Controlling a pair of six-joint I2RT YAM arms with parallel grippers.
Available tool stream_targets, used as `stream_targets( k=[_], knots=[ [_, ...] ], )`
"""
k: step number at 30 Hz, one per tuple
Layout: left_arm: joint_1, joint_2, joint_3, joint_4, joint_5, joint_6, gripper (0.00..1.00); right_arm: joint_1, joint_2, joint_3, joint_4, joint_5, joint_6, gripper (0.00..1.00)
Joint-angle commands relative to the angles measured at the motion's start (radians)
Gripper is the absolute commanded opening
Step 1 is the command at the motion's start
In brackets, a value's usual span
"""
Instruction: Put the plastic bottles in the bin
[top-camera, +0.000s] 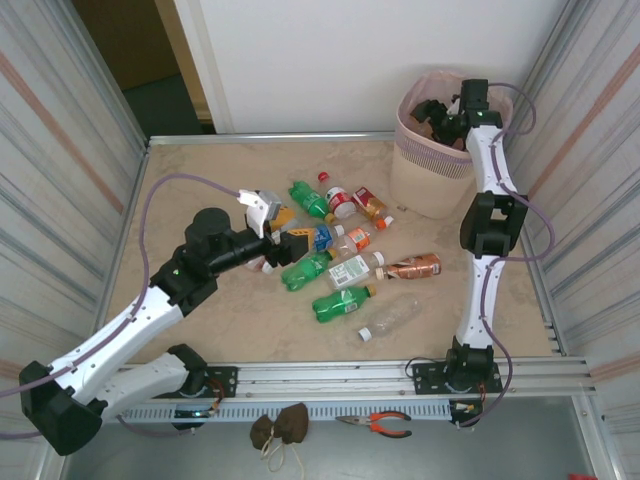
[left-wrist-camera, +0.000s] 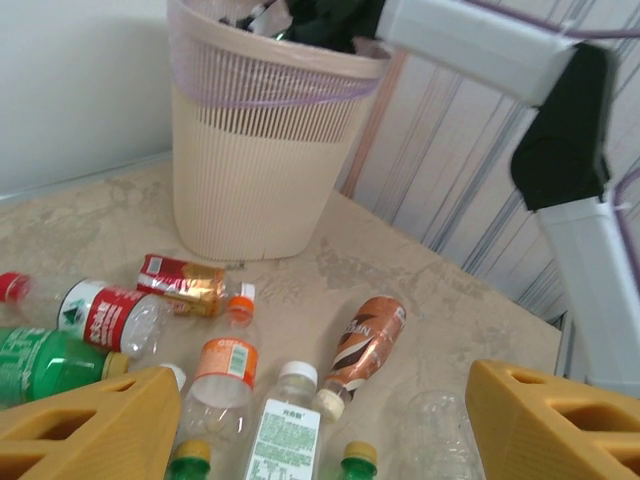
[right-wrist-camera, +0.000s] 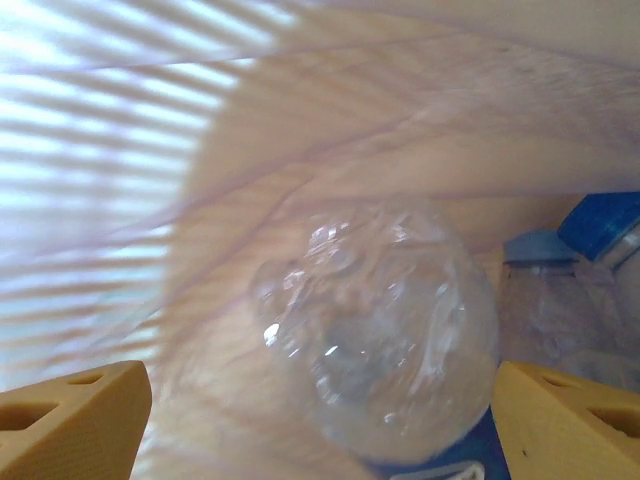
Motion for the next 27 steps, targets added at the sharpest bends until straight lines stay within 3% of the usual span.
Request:
stream_targets(
  k=[1,14,20,27],
  knots=[
    [0.011,-0.024,0.021,-0.054,-0.066,0.0,0.76,0.007,-0.141,-0.019,-0.025,0.036,-0.057,0.87],
    [0.036,0.041,0.066,-0.226,-0.242,-0.091,0.74,0.0,-0.378,-0.126,-0.071,0.079,-0.15,0.86],
    [0.117,0.118,0.094,-0.364,-0.287,-0.244,0.72,0.001,-0.486,-0.192,-0.069,0.081,-0.172,0.86],
    [0.178,0.208,0.119,-0.5,-0.431,-0.472,0.73,0.007,-0.611,-0.293,-0.042,0.091,-0.203,0.86]
  ],
)
